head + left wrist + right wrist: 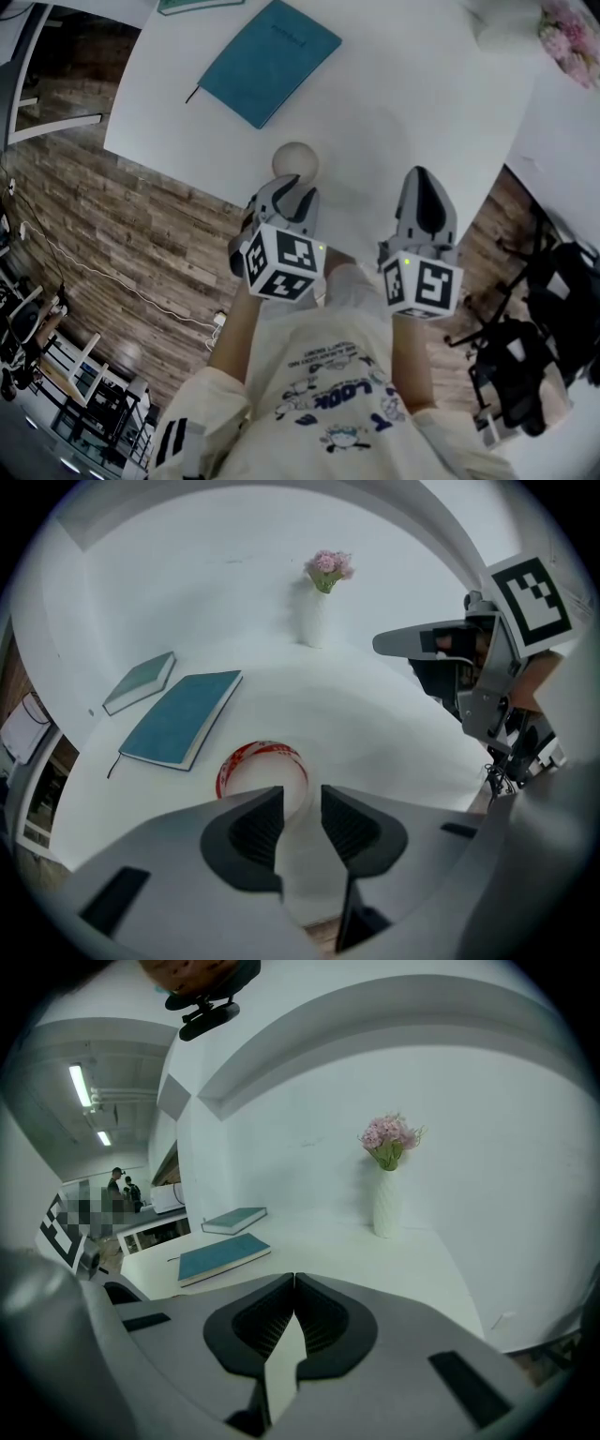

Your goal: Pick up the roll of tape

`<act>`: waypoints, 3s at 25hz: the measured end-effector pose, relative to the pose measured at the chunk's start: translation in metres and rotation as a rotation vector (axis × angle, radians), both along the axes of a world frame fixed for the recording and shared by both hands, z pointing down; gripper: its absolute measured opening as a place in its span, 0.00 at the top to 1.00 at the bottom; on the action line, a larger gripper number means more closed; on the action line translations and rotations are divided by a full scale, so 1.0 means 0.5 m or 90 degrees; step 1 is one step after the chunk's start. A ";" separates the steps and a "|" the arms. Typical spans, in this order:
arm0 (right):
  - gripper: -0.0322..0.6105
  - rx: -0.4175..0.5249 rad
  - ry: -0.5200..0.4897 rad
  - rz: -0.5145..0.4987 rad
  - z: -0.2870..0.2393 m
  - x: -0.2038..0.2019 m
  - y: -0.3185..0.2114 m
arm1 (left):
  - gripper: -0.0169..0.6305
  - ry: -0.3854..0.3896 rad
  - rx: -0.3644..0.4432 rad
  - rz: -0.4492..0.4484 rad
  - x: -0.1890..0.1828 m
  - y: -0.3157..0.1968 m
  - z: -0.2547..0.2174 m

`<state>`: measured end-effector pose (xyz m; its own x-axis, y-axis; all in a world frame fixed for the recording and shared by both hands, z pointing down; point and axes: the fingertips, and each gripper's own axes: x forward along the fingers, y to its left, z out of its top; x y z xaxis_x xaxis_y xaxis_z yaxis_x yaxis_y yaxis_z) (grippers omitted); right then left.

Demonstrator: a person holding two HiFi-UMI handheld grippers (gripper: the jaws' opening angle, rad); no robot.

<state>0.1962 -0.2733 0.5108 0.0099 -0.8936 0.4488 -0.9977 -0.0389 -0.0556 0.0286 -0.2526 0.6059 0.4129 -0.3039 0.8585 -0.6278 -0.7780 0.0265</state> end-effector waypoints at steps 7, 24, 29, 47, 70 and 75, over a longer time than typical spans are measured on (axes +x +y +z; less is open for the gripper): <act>0.95 -0.004 -0.001 -0.002 0.005 0.000 0.006 | 0.85 -0.111 0.046 0.108 -0.003 -0.001 0.008; 0.95 0.020 0.010 -0.004 -0.036 -0.010 -0.016 | 0.92 -0.026 0.000 0.055 -0.002 -0.040 -0.030; 0.95 0.054 0.023 -0.009 -0.089 -0.022 -0.033 | 0.92 0.050 0.068 -0.007 -0.010 -0.100 -0.132; 0.95 0.226 0.076 -0.016 -0.332 -0.075 -0.109 | 0.92 0.244 0.377 -0.236 -0.147 -0.257 -0.516; 0.95 0.298 0.089 -0.015 -0.432 -0.108 -0.101 | 0.92 0.319 0.529 -0.294 -0.215 -0.236 -0.657; 0.95 0.316 0.085 -0.021 -0.438 -0.105 -0.107 | 0.92 0.317 0.530 -0.293 -0.206 -0.237 -0.658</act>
